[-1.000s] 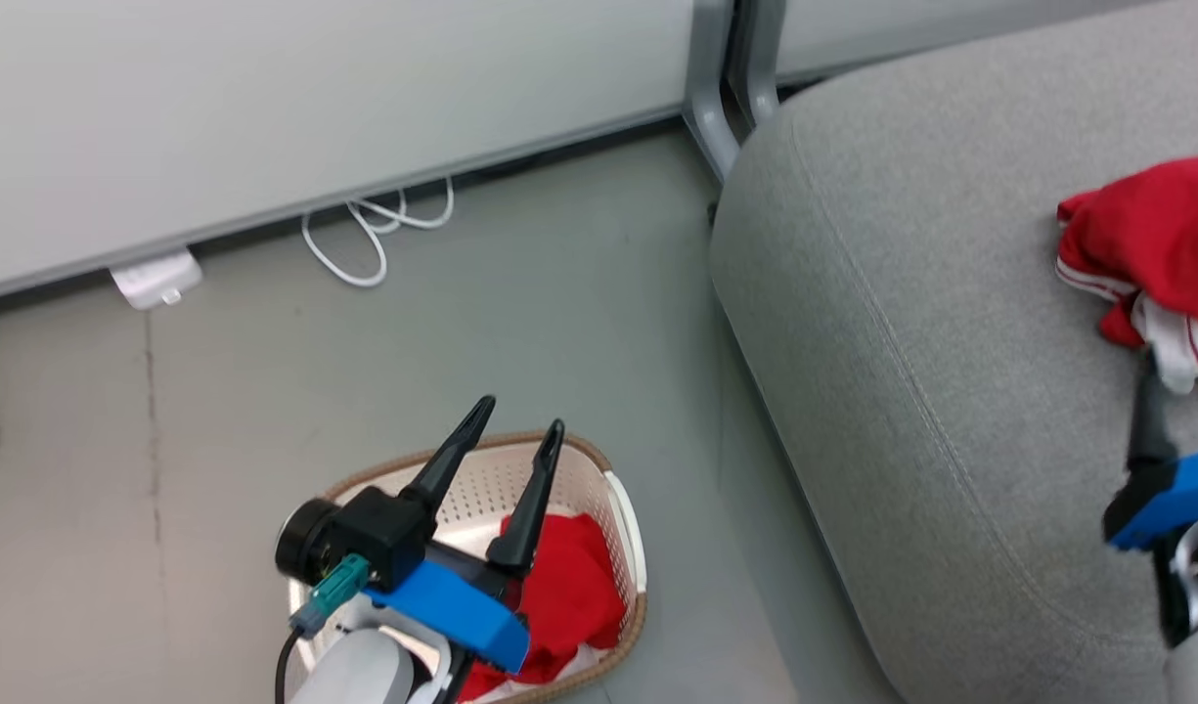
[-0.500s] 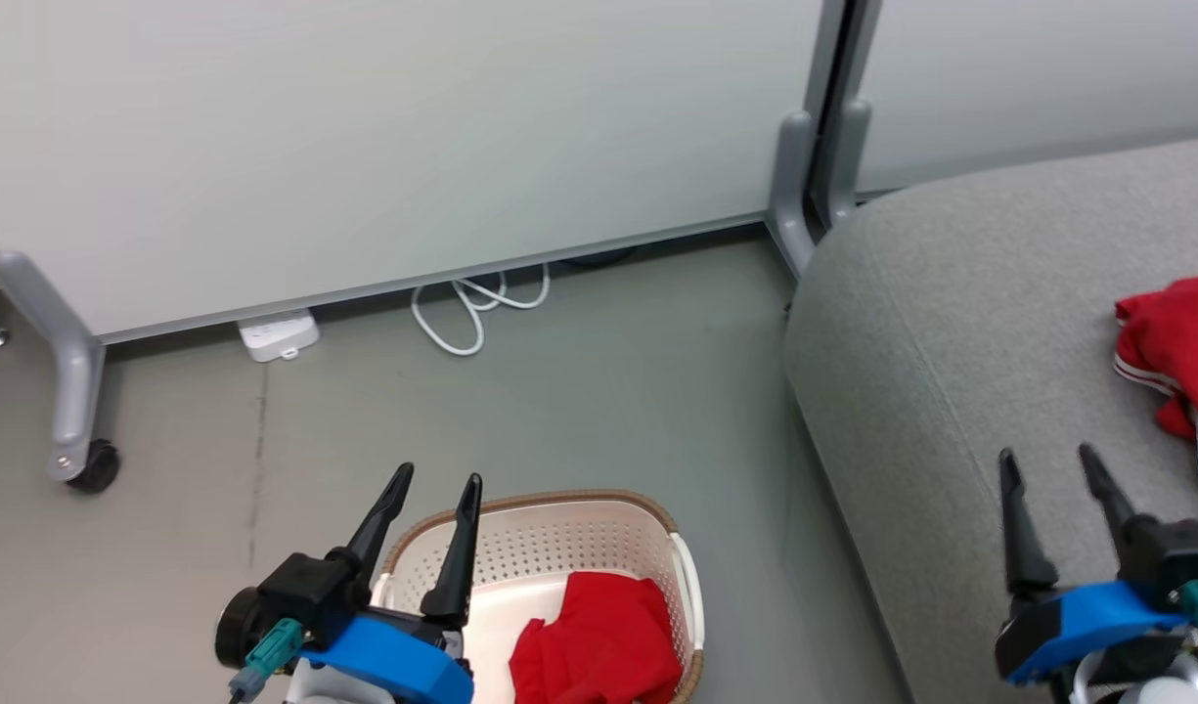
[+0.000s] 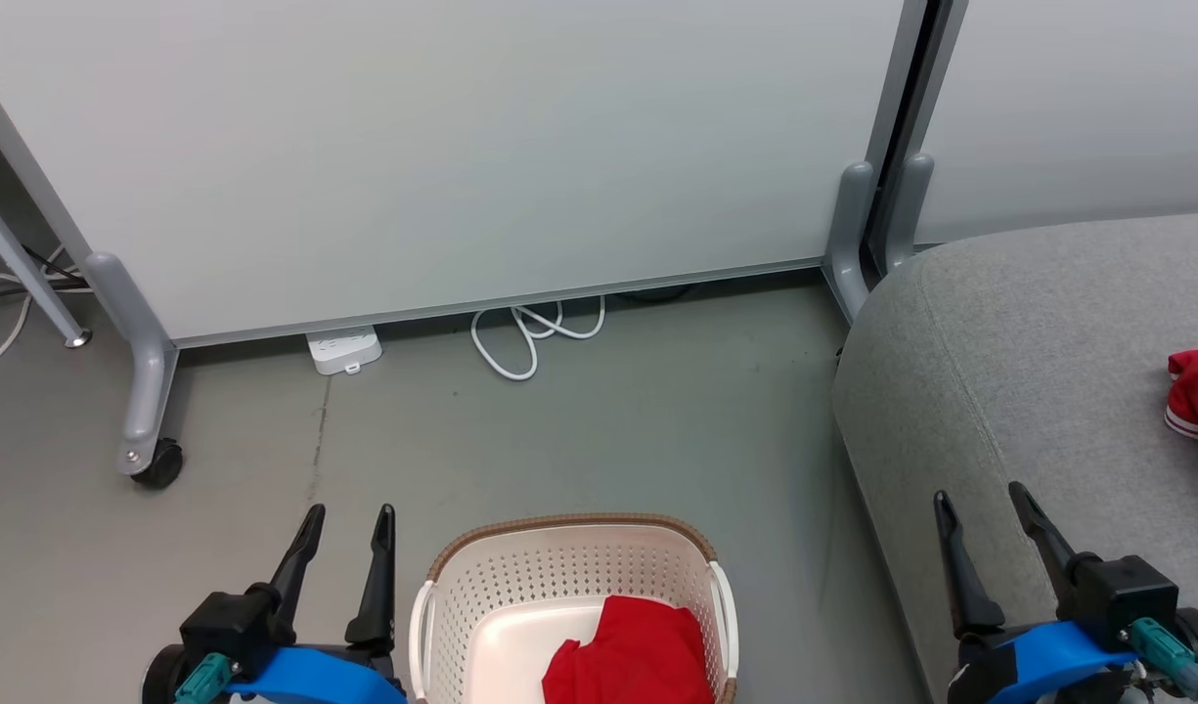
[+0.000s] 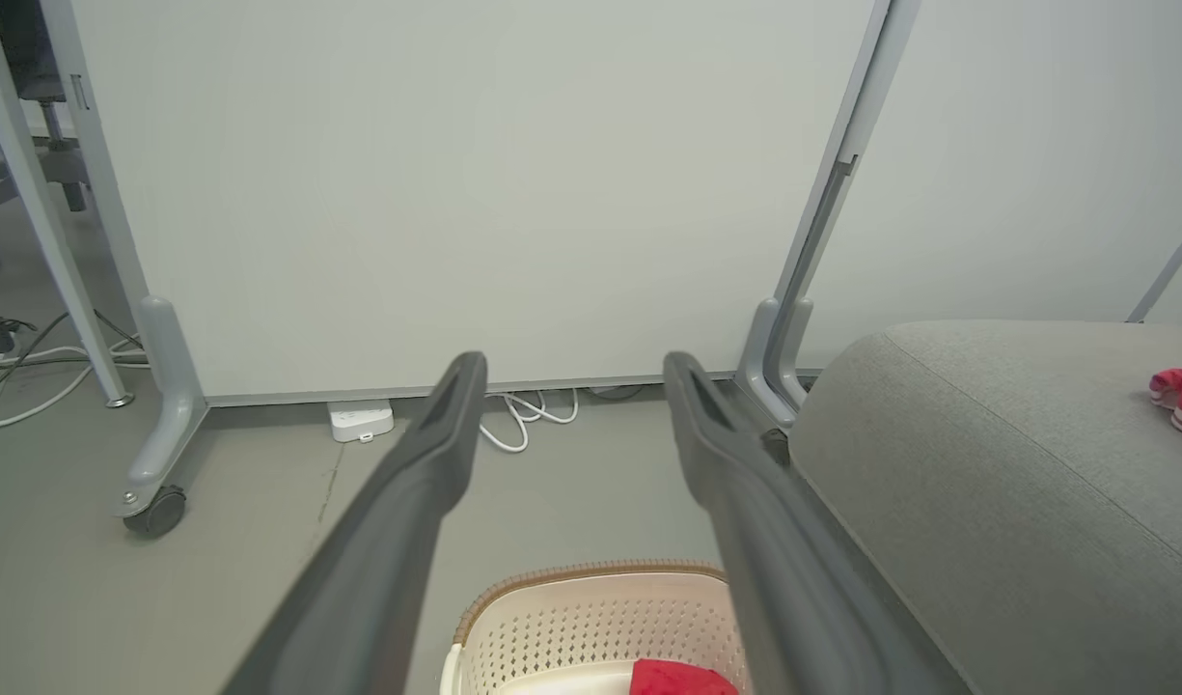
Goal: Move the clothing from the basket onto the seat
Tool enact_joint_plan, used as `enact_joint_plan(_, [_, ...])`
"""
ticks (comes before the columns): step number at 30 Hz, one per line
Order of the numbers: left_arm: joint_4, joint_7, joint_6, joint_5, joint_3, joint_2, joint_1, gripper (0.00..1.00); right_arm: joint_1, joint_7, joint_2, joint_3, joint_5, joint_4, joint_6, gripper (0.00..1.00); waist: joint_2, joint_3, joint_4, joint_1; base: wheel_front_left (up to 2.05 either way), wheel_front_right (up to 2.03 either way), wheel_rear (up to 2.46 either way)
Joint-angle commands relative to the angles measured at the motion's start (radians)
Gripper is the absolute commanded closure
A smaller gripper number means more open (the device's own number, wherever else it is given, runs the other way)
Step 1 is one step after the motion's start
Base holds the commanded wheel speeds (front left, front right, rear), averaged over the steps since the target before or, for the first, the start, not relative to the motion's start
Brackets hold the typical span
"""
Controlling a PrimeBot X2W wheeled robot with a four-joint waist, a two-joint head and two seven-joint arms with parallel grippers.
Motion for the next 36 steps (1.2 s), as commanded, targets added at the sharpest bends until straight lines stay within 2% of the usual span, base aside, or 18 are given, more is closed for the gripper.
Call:
enact_joint_plan(1, [0.007, -0.003, -0.002, 0.009, 0.019, -0.005, 0.007, 0.0, 0.009, -0.001, 0.001, 0.012, 0.004, -0.013, 0.0, 0.0, -0.0001, -0.002, 0.005, 0.0001, 0.0, 0.0, 0.0])
enact_joint_plan(12, [0.024, -0.003, -0.002, 0.018, 0.04, -0.013, 0.009, 0.0, 0.014, 0.013, 0.001, 0.025, 0.011, -0.044, 0.0, 0.0, -0.0001, -0.002, 0.024, 0.0001, 0.0, 0.0, 0.0])
enact_joint_plan(24, [0.026, -0.003, -0.002, 0.022, 0.032, -0.014, 0.008, 0.0, 0.004, 0.017, 0.001, 0.022, 0.015, -0.037, 0.0, 0.0, -0.0001, 0.011, 0.012, 0.0001, 0.0, 0.0, 0.0])
enact_joint_plan(32, [0.025, -0.003, -0.002, 0.027, 0.008, -0.011, -0.028, 0.0, -0.051, 0.025, 0.001, 0.042, 0.009, -0.056, 0.0, 0.0, -0.0001, 0.075, -0.007, 0.0001, 0.0, 0.0, 0.0])
enact_joint_plan(36, [0.032, -0.003, -0.002, 0.027, -0.015, -0.008, -0.059, 0.0, -0.11, 0.037, 0.001, 0.064, -0.005, -0.076, 0.0, 0.0, -0.0001, 0.146, -0.028, 0.0001, 0.0, 0.0, 0.0])
